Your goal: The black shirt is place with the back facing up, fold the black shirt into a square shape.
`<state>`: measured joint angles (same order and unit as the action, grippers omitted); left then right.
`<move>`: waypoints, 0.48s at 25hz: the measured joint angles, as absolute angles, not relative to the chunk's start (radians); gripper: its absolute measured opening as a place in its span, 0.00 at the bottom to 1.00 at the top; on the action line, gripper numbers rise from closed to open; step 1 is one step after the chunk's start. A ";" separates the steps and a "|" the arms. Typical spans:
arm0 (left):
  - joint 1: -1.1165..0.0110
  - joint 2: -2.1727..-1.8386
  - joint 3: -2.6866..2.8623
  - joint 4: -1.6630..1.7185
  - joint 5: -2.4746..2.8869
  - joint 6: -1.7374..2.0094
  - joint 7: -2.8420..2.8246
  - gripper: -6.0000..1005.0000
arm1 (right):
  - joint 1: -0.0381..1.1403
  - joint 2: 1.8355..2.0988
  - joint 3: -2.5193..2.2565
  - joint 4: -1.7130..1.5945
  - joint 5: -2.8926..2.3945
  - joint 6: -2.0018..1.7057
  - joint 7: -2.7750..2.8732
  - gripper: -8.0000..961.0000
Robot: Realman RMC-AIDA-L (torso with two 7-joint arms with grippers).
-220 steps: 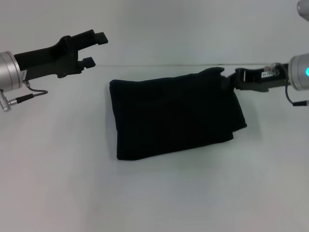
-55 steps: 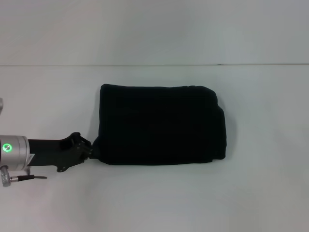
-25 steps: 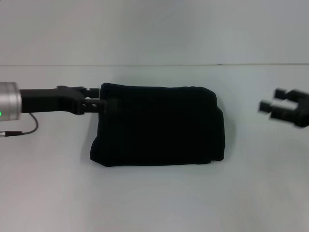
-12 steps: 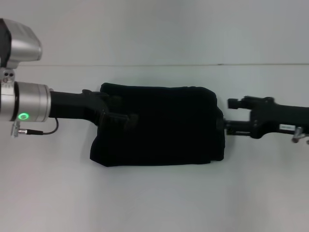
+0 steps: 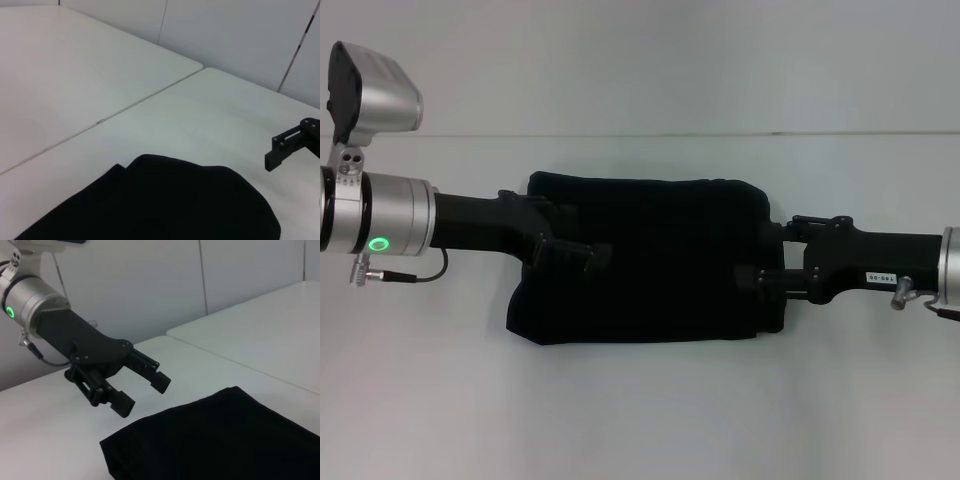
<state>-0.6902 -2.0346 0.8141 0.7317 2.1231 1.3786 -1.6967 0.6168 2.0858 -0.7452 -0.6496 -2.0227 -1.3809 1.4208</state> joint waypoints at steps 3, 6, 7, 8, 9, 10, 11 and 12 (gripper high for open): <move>-0.689 -2.035 0.814 0.732 2.126 1.385 -1.698 0.88 | 0.614 2.086 -0.743 -0.649 -2.023 -1.372 1.422 0.85; -0.685 -2.035 0.815 0.733 2.126 1.386 -1.698 0.88 | 0.613 2.086 -0.742 -0.649 -2.022 -1.367 1.422 0.85; -0.684 -2.035 0.815 0.733 2.126 1.387 -1.698 0.88 | 0.613 2.086 -0.741 -0.649 -2.021 -1.365 1.422 0.85; -0.684 -2.036 0.815 0.733 2.126 1.387 -1.698 0.88 | 0.613 2.086 -0.741 -0.649 -2.020 -1.364 1.422 0.85; -0.683 -2.036 0.815 0.734 2.126 1.387 -1.698 0.88 | 0.613 2.086 -0.741 -0.649 -2.019 -1.364 1.422 0.85; -0.683 -2.036 0.815 0.734 2.126 1.387 -1.698 0.88 | 0.613 2.086 -0.743 -0.649 -2.019 -1.364 1.423 0.85; -0.682 -2.037 0.815 0.734 2.126 1.386 -1.698 0.88 | 0.613 2.086 -0.745 -0.649 -2.019 -1.364 1.423 0.85; -0.682 -2.038 0.815 0.733 2.126 1.386 -1.698 0.88 | 0.613 2.086 -0.746 -0.648 -2.019 -1.364 1.423 0.85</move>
